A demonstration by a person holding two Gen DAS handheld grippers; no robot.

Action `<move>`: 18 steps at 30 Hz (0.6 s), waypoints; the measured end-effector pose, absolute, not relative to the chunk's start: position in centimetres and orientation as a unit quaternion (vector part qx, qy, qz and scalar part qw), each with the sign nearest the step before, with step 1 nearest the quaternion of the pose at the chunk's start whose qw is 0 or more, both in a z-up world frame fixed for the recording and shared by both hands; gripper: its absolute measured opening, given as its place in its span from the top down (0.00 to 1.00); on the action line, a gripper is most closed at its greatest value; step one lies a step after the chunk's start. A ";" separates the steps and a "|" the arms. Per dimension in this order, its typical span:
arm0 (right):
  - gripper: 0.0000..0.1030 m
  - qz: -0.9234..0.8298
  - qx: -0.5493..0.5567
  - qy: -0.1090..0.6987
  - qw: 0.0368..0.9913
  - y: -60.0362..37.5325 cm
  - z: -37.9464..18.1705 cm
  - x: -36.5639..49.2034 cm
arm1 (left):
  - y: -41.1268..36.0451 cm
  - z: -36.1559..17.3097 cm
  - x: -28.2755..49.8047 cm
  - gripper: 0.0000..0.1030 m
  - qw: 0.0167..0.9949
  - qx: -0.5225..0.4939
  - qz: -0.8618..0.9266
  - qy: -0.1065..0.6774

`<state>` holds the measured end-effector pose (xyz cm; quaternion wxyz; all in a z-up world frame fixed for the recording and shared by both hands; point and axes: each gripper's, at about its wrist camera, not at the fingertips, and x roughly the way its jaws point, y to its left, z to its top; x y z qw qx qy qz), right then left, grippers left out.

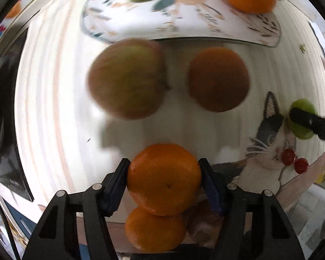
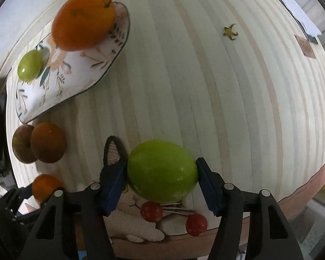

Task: Organize fruits
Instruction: 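Grasp an orange with the left tool while the right tool grasps a green apple, then place both held fruits on the floral plate and release them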

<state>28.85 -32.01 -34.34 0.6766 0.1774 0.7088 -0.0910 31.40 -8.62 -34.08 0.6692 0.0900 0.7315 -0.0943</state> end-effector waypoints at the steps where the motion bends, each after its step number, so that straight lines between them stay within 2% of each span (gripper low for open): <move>1: 0.36 -0.080 0.181 0.710 0.676 -31.6 -34.3 28.7 | -8.1 -33.9 31.4 0.40 0.671 0.085 -0.090 0.731; 6: 0.36 -0.023 0.167 0.720 0.674 -28.1 -33.9 28.2 | -6.2 -34.4 31.9 0.40 0.665 0.065 -0.082 0.740; 18: 0.36 0.003 0.167 0.737 0.655 -26.0 -36.0 28.3 | -8.5 -34.7 32.4 0.40 0.669 0.076 -0.075 0.736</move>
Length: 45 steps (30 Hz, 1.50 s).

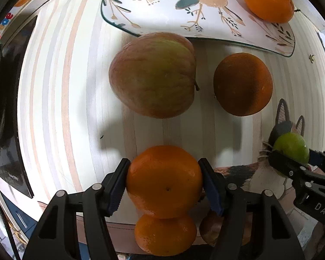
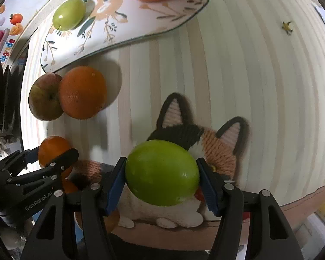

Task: Organize fruits
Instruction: 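Place both held fruits on the floral plate and release them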

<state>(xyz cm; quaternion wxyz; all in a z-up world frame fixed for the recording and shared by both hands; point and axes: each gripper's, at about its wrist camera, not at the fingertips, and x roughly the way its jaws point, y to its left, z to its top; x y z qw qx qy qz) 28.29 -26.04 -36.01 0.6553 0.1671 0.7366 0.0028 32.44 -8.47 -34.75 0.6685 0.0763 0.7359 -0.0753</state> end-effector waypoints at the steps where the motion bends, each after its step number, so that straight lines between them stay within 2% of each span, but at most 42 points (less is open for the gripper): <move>1: 0.37 0.002 0.167 0.735 0.658 -26.0 -36.0 28.2 | -8.4 -34.6 32.3 0.41 0.669 0.072 -0.074 0.736; 9: 0.37 0.003 0.149 0.719 0.679 -25.9 -35.1 28.8 | -6.3 -28.4 32.4 0.41 0.702 0.042 -0.088 0.706; 16: 0.37 0.034 0.178 0.670 0.720 -25.8 -28.9 31.2 | -5.7 -21.8 36.9 0.40 0.737 -0.016 -0.111 0.667; 20: 0.37 0.049 0.170 0.652 0.737 -24.6 -27.8 36.1 | -4.8 -22.6 41.1 0.40 0.737 -0.038 -0.099 0.667; 26: 0.37 0.051 0.141 0.667 0.730 -22.5 -31.3 40.9 | -4.8 -26.6 46.5 0.40 0.703 -0.045 -0.088 0.704; 33: 0.36 0.057 0.149 0.684 0.712 -22.4 -33.6 43.3 | -6.0 -29.5 47.3 0.39 0.692 -0.011 -0.087 0.716; 34: 0.35 0.058 0.150 0.687 0.708 -22.2 -34.1 43.6 | -6.0 -29.7 47.1 0.27 0.692 -0.009 -0.087 0.717; 35: 0.24 0.062 0.155 0.691 0.703 -22.3 -34.3 43.6 | -6.0 -29.8 47.1 0.16 0.692 -0.010 -0.090 0.716; 37: 0.05 0.068 0.155 0.692 0.702 -22.2 -34.2 43.7 | -6.1 -29.8 46.9 0.15 0.695 -0.008 -0.090 0.713; 45: 0.05 0.040 0.134 0.699 0.701 -23.3 -33.0 43.1 | -4.8 -28.1 45.6 0.15 0.708 -0.019 -0.082 0.701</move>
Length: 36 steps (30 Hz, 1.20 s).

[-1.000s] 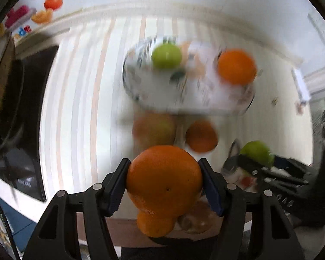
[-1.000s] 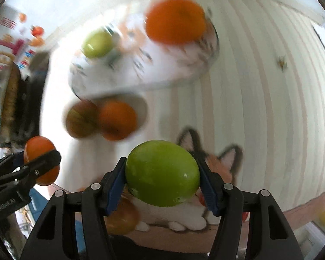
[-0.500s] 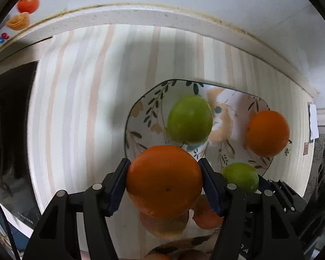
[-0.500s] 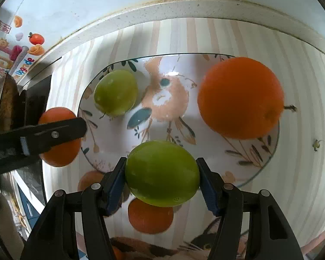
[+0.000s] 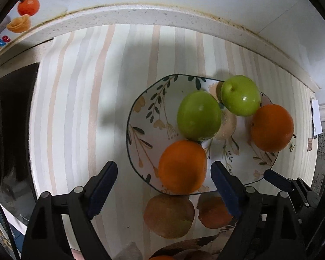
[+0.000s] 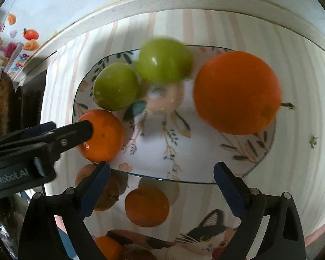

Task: Organize fruits
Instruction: 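Place both held fruits on the floral plate and release them, then lift both tools back from the plate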

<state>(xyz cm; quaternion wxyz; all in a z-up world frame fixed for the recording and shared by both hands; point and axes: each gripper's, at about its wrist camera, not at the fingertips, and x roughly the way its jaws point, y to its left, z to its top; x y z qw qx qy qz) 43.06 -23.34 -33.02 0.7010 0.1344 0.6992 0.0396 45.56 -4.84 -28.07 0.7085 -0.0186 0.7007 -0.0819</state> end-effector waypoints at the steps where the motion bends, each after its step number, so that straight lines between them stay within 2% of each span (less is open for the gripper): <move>1: 0.05 0.035 0.135 0.698 0.702 -23.7 -32.7 42.9 | -4.7 -27.8 45.4 0.15 0.709 -0.022 -0.080 0.700; 18: 0.05 -0.021 0.119 0.660 0.741 -25.7 -26.9 39.1 | -2.8 -22.1 41.0 0.15 0.753 -0.015 -0.058 0.655; 36: 0.05 -0.043 0.100 0.595 0.796 -24.3 -18.3 31.4 | -2.1 -15.2 32.1 0.15 0.801 0.005 -0.077 0.593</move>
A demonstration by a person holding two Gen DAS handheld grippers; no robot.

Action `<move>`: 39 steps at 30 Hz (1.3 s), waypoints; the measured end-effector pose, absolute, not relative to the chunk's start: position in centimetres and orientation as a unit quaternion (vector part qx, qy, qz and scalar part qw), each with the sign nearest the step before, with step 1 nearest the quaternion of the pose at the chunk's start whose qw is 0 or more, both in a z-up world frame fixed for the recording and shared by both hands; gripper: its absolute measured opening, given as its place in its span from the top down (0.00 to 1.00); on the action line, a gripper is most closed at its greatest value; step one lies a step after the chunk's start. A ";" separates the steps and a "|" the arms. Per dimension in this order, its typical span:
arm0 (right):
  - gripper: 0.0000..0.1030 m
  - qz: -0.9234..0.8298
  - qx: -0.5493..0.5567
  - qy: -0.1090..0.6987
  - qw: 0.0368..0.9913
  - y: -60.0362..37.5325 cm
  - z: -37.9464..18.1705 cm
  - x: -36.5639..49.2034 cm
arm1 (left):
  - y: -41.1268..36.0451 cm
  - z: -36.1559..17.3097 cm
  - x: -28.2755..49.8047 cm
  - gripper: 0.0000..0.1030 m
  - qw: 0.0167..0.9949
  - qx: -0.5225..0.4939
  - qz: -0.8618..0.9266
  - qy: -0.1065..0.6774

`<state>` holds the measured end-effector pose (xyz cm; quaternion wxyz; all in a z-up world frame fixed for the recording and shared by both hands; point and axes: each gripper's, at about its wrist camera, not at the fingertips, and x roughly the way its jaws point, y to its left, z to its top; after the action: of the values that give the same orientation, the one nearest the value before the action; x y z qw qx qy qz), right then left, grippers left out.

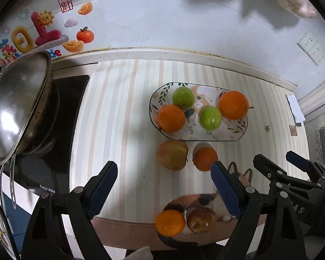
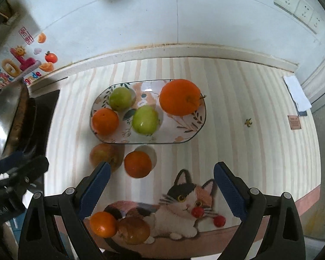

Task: Organize fruits
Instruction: 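Lift both tools back from the plate, then grasp an orange with the left tool while the right tool grasps a brown pear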

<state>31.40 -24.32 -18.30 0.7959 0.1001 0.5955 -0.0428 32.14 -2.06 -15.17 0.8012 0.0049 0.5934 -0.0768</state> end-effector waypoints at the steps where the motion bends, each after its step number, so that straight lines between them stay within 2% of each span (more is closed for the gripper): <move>1: 0.05 -0.042 0.104 0.594 0.797 -24.3 -17.9 30.9 | -2.0 -15.1 31.8 0.15 0.801 0.004 -0.077 0.593; 6: 0.05 -0.021 0.129 0.610 0.782 -23.8 -18.0 28.9 | -1.3 -16.0 30.0 0.15 0.793 -0.001 -0.076 0.604; 9: 0.05 0.007 0.136 0.650 0.748 -22.6 -20.8 27.3 | -0.7 -18.1 29.1 0.10 0.783 0.003 -0.064 0.618; 14: 0.05 0.064 0.163 0.724 0.667 -20.3 -28.3 24.9 | 0.4 -22.0 27.7 0.10 0.754 -0.006 -0.051 0.655; 18: 0.06 0.079 0.189 0.743 0.637 -19.7 -31.9 24.3 | 0.8 -24.4 26.7 0.10 0.736 -0.008 -0.044 0.676; 19: 0.12 0.080 0.197 0.746 0.632 -19.6 -32.6 24.3 | 0.8 -25.0 26.6 0.10 0.730 -0.011 -0.045 0.682; 20: 0.28 0.082 0.204 0.748 0.627 -19.5 -33.3 24.3 | 0.8 -25.6 26.4 0.10 0.723 -0.014 -0.044 0.689; 21: 0.34 0.086 0.213 0.750 0.620 -19.4 -34.0 24.2 | 0.8 -26.2 26.3 0.10 0.716 -0.018 -0.045 0.697; 23: 0.35 0.089 0.224 0.748 0.619 -19.4 -34.5 23.9 | 0.7 -27.0 26.1 0.10 0.705 -0.027 -0.051 0.706; 29: 0.35 0.047 0.146 0.732 0.664 -21.2 -32.2 23.7 | -1.4 -30.3 25.6 0.10 0.659 -0.040 -0.078 0.747; 32: 0.35 0.035 0.145 0.734 0.662 -22.3 -32.0 24.1 | -2.8 -33.0 25.3 0.10 0.625 -0.047 -0.088 0.774; 34: 0.35 0.032 0.146 0.736 0.660 -22.5 -32.1 24.0 | -3.4 -34.4 25.2 0.16 0.614 -0.052 -0.089 0.782; 35: 0.35 0.028 0.143 0.739 0.657 -22.6 -32.4 24.0 | -3.4 -34.8 25.3 0.29 0.616 -0.052 -0.084 0.782; 36: 0.35 0.026 0.145 0.738 0.658 -23.0 -32.6 23.8 | -3.5 -35.0 25.3 0.34 0.618 -0.048 -0.079 0.781; 37: 0.35 0.028 0.154 0.736 0.659 -23.2 -32.6 23.8 | -3.7 -34.7 25.4 0.38 0.626 -0.047 -0.077 0.774; 39: 0.35 0.030 0.159 0.736 0.658 -23.4 -32.7 23.9 | -4.0 -34.6 25.5 0.38 0.631 -0.034 -0.075 0.772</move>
<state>23.86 -23.40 -32.67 0.6579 0.1585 0.7356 0.0299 25.48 -3.97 -34.63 0.6307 -0.0337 0.7717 -0.0748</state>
